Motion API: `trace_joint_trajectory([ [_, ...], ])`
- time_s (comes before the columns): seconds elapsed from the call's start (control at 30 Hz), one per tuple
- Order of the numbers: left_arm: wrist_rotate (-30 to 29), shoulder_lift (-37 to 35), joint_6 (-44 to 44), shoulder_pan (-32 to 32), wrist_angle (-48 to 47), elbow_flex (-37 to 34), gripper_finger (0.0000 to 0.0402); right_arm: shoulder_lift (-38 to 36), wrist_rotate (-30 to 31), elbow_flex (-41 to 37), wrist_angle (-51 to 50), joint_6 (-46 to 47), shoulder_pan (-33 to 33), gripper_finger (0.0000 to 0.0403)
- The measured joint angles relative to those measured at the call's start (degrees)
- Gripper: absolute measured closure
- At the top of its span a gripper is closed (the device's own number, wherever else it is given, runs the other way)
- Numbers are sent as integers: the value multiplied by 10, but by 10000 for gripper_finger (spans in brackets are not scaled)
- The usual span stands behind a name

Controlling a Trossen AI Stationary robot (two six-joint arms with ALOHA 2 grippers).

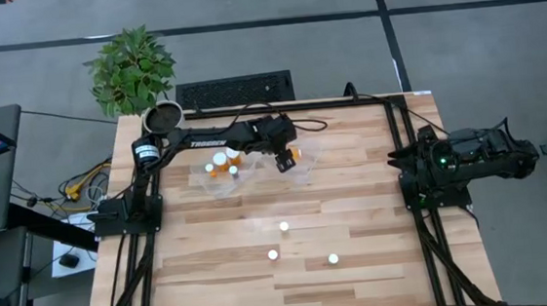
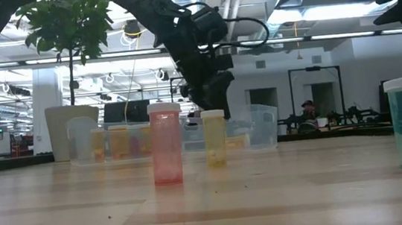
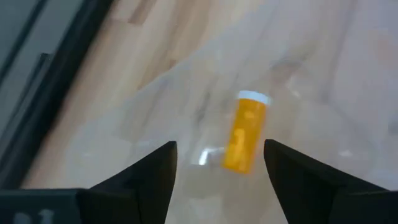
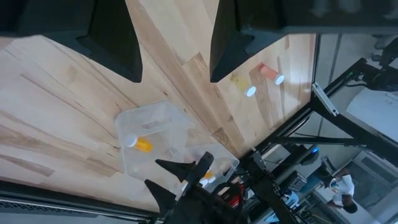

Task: Pick and place medicine bottles into bin by pill shape (circle, oval)
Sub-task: Put the small yellow tablet bottle into the right transparent bin

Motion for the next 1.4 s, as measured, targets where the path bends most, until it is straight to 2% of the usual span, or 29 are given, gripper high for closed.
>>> trace_joint_trajectory([
  [0.07,22,0,10,-3,5,0,167,0,-2,0,0,0,0,202],
  [0.3,58,7,130,-13,14,1,167,0,-4,0,0,0,0,202],
  [0.57,63,44,137,-10,22,0,167,0,-5,0,0,6,0,202],
  [0.8,41,45,152,0,19,0,167,0,-5,0,0,15,0,202],
  [0.97,41,43,112,4,5,0,167,0,-5,0,0,20,0,202],
  [1.13,39,6,107,-1,-21,12,167,0,-4,0,0,21,0,202],
  [1.23,39,-22,87,-9,-68,35,167,0,-4,0,0,21,0,202],
  [1.3,56,-46,68,-18,-105,53,167,0,-4,0,0,21,0,202],
  [1.4,115,-95,45,-45,-145,64,170,0,-4,0,0,21,0,202],
])
